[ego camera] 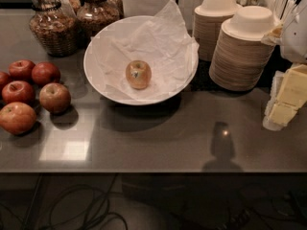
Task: Pick apple from white bowl
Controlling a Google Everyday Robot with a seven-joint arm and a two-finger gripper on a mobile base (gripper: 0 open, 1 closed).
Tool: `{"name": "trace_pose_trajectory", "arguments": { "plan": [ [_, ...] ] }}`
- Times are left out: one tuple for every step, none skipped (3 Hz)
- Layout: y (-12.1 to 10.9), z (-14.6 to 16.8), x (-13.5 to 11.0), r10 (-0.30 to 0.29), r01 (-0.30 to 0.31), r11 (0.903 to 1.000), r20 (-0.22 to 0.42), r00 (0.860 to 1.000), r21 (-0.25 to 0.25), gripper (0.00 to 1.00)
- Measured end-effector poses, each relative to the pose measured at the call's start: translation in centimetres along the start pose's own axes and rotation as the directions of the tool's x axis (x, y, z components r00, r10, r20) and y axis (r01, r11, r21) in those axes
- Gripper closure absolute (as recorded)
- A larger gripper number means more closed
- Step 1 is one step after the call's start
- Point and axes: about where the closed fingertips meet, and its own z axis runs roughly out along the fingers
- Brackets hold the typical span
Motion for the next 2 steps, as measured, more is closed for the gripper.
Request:
{"name": "trace_pose_trajectory", "arguments": {
  "plan": [
    [0.0, 0.0, 0.0, 0.0, 0.0, 1.0, 0.0, 1.0, 0.0, 0.0],
    [-0.1, -0.05, -0.3, 0.002, -0.002, 0.9999, 0.027, 1.0, 0.012, 0.0]
  ]
}}
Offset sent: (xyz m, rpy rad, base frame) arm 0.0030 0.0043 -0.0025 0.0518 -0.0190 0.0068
